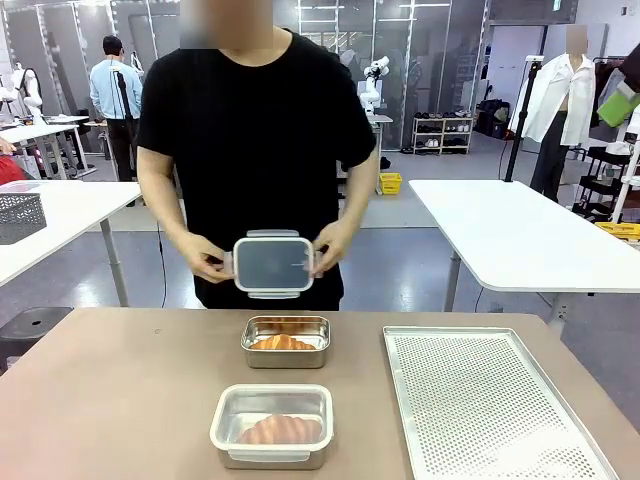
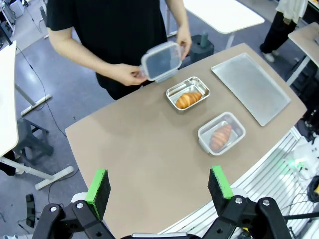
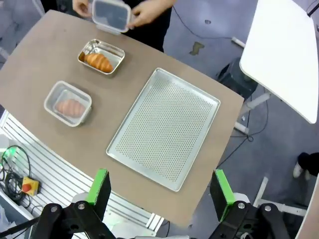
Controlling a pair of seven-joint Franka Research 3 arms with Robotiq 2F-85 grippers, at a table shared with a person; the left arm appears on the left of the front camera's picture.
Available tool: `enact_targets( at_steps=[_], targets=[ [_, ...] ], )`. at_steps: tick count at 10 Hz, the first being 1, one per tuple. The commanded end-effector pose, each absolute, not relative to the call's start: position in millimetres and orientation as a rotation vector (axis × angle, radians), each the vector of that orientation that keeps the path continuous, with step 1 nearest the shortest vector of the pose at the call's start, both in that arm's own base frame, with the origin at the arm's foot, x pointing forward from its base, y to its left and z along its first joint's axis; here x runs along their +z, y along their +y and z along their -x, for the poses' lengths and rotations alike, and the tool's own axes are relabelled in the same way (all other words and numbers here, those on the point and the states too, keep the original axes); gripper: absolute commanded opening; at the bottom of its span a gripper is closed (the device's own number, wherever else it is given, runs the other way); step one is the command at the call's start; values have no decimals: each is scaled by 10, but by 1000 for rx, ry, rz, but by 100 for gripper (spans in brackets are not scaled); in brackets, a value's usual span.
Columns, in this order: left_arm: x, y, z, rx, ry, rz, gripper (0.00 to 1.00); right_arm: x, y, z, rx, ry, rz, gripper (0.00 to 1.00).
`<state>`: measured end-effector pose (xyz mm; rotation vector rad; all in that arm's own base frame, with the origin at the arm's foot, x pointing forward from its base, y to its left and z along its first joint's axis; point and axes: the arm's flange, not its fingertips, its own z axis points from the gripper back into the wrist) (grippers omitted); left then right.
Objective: Place the bread into the airtight container.
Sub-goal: Pick up a Butter Roll and place it into an empty Airtight Container.
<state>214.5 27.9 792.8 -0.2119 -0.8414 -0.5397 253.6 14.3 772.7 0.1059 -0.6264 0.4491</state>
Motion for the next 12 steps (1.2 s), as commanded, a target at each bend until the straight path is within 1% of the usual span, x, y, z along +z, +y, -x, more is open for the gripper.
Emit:
enact_targets(
  at_steps=[1, 12],
  targets=[
    [7939, 272, -2146, -537, -841, 212, 100, 7775, 253, -2516, 449, -604, -90, 100],
    [7939, 272, -2146, -537, -841, 212, 100, 7775, 253, -2516, 449, -604, -90, 100]
  ],
)
